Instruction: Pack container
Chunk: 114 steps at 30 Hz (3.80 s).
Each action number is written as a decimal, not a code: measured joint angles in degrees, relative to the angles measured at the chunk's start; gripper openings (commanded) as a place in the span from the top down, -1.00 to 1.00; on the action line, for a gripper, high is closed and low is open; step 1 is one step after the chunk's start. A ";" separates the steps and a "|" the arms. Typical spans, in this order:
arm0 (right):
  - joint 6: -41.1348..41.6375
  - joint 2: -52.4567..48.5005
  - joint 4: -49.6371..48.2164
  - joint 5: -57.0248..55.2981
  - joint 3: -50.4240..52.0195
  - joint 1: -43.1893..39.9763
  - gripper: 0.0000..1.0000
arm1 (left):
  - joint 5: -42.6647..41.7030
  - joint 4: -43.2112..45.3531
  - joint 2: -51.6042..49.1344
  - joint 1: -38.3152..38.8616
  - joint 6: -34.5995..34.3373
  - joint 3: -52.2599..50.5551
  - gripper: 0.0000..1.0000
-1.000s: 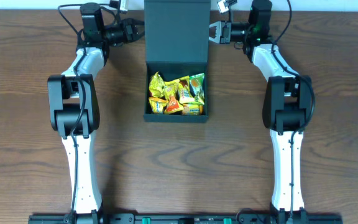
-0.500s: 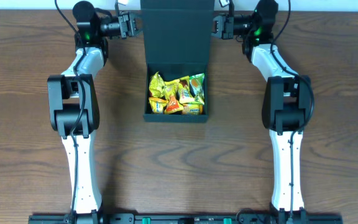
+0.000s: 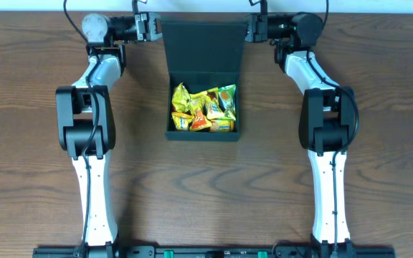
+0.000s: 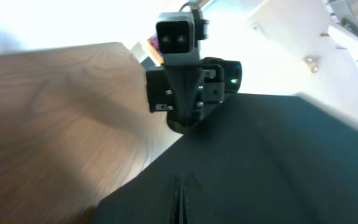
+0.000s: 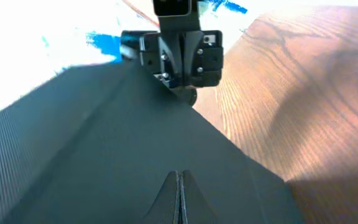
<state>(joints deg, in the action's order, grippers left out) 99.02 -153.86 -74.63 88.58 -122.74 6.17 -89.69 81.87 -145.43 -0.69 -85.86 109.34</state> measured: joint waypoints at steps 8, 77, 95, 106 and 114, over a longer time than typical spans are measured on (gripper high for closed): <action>3.21 0.00 -2.21 0.00 -0.02 0.50 0.97 | -0.07 7.74 -0.11 1.75 -14.75 0.00 0.89; -97.63 44.41 168.34 -78.84 -49.64 7.74 0.97 | 63.80 -169.22 54.25 17.29 113.52 35.23 0.88; -90.58 89.29 156.28 -104.43 19.80 32.33 -0.99 | 73.57 -159.82 91.82 17.25 110.29 -8.17 -0.91; -90.27 87.89 156.60 -104.61 20.48 32.33 -0.98 | 73.59 -162.22 92.87 17.25 110.01 -8.17 -0.91; -90.27 87.54 156.63 -104.50 20.48 32.33 -0.99 | 73.66 -164.95 92.87 17.25 110.01 -8.17 -0.91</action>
<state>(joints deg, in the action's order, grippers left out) 8.75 -66.32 82.00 -15.92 -102.26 38.50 -16.03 -83.09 -52.56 16.56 24.14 101.16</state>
